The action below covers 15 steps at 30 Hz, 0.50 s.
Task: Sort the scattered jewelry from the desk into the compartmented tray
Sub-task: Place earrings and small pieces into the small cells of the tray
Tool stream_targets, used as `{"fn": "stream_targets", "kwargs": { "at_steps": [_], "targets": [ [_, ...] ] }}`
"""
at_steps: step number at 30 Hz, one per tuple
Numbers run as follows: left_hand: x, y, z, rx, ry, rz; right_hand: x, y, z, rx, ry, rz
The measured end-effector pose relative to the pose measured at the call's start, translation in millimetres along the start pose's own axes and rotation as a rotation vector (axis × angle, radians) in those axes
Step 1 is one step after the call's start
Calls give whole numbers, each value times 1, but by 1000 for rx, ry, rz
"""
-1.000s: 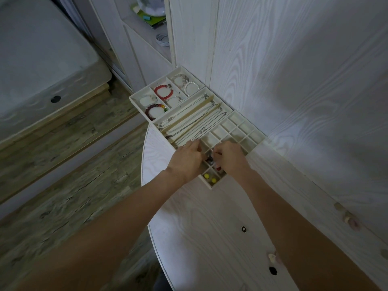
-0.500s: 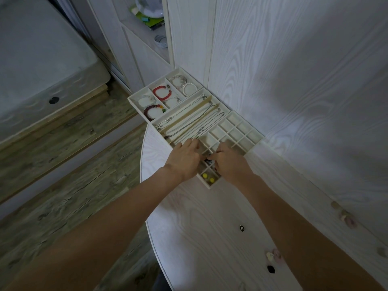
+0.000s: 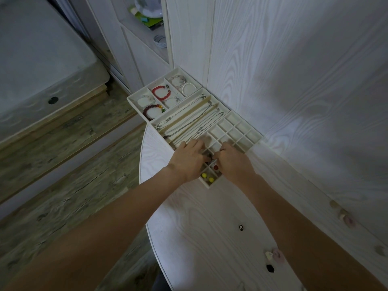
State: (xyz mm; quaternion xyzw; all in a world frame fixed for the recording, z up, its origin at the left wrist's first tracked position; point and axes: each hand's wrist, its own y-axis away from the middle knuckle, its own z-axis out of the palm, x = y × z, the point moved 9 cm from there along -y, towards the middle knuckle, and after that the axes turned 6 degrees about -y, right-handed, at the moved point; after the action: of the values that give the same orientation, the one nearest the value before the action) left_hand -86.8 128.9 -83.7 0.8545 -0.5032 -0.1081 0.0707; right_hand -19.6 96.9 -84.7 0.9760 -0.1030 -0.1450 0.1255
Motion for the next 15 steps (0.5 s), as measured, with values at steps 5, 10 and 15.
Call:
{"fn": "stream_targets", "kwargs": {
  "at_steps": [5,10,15],
  "targets": [
    [-5,2,2,-30,-62,-13,-2,1,2,-7,35,0],
    [-7,2,1,-49,-28,-28,-3,0,1,10,-5,-6],
    [-10,1,2,-75,6,-52,-4,2,6,11,-18,-18]
  ]
}}
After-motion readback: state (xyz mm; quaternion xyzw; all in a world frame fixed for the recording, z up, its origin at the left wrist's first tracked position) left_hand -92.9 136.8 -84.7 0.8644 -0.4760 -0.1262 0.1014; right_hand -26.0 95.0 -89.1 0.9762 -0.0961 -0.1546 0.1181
